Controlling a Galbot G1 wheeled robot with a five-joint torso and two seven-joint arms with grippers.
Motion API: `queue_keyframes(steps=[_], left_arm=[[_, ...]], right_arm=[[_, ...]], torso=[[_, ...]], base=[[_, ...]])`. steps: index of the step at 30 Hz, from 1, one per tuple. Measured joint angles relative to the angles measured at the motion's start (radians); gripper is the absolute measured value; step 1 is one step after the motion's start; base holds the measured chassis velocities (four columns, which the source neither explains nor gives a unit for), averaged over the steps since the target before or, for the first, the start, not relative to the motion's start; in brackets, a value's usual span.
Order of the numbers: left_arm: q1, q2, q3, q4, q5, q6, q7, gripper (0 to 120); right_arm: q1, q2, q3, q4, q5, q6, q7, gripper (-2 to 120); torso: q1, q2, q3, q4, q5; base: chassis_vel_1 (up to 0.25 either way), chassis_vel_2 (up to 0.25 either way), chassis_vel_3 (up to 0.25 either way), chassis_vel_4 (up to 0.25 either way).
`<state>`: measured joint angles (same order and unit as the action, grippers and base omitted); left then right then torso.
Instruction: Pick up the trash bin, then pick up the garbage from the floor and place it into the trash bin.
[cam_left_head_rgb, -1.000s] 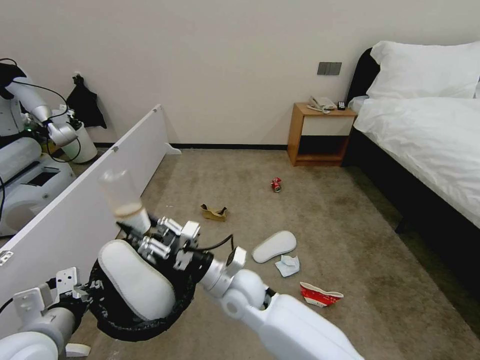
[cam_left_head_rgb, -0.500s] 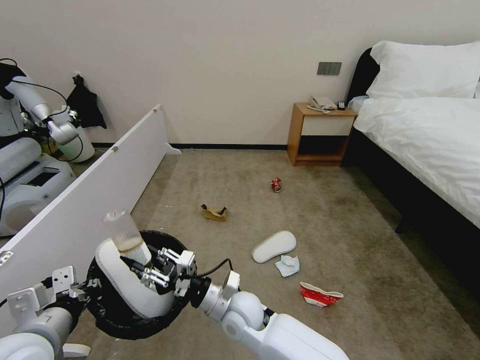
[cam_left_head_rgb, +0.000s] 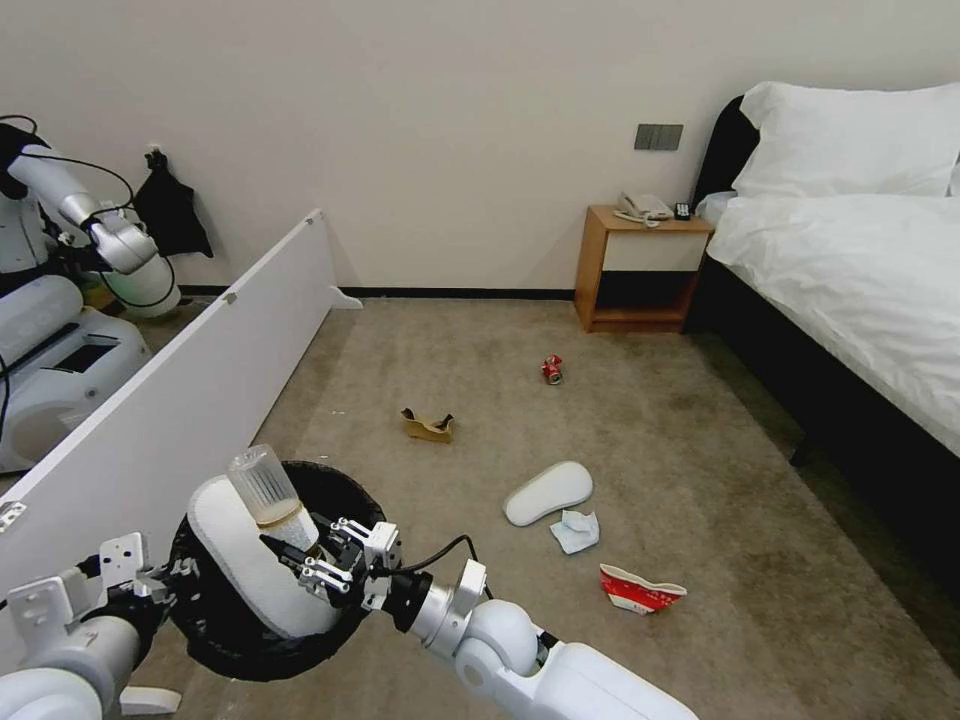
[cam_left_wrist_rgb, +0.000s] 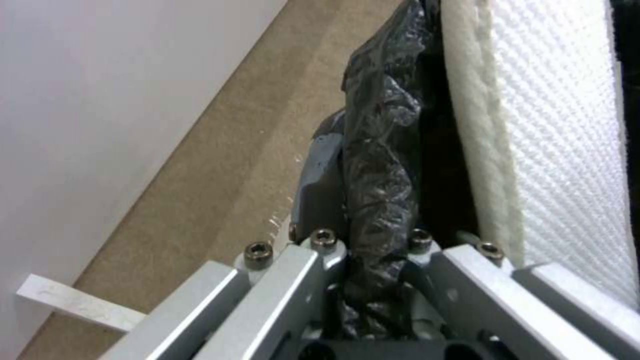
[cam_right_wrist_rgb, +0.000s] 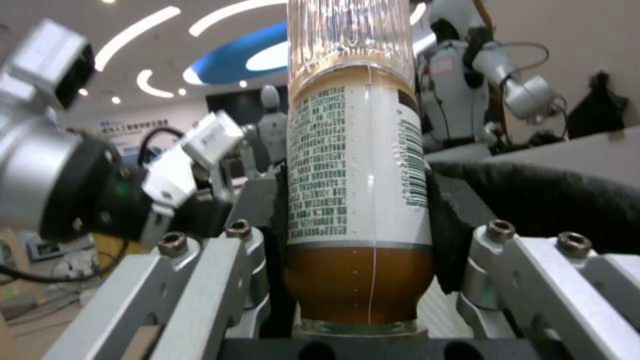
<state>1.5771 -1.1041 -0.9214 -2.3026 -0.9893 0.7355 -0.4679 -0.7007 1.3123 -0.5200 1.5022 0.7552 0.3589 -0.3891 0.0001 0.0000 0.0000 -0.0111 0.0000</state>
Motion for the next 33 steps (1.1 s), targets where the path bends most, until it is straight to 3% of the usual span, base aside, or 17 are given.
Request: queue_keyframes(steps=[19,20,22,26,30,33], left_arm=[[-0.002,0.0,0.001,-0.002,-0.001,0.0,0.001,2],[-0.002,0.001,0.001,-0.003,-0.002,0.0,0.001,2],[-0.003,0.002,0.001,-0.003,-0.003,0.0,0.001,2],[-0.003,0.003,0.0,-0.003,-0.004,0.0,0.0,2],[-0.006,0.003,0.0,-0.002,-0.005,0.0,0.0,2],[-0.009,0.003,0.0,-0.001,-0.004,0.0,-0.001,2]], right_arm=[[0.014,-0.013,-0.023,0.0,-0.011,-0.034,0.049,42],[0.011,-0.016,-0.024,-0.001,-0.02,-0.034,0.052,54],[0.008,-0.021,-0.024,-0.002,-0.024,-0.033,0.053,64],[0.007,-0.026,-0.023,0.0,-0.024,-0.032,0.053,73],[0.006,-0.033,-0.027,0.011,-0.021,-0.031,0.055,90],[0.006,-0.034,-0.028,0.015,-0.019,-0.03,0.057,98]], torso=[[0.0,0.0,0.0,-0.0001,0.0],[0.0,0.0,0.0,-0.0001,0.0],[0.0,0.0,0.0,-0.0001,0.0],[0.0,0.0,0.0,0.0,0.0],[0.0,0.0,0.0,-0.0001,0.0],[0.0,0.0,0.0,0.0,0.0]], base=[[0.0,0.0,0.0,0.0],[0.0,0.0,0.0,0.0],[0.0,0.0,0.0,0.0],[0.0,0.0,0.0,0.0],[0.0,0.0,0.0,0.0],[0.0,0.0,0.0,0.0]])
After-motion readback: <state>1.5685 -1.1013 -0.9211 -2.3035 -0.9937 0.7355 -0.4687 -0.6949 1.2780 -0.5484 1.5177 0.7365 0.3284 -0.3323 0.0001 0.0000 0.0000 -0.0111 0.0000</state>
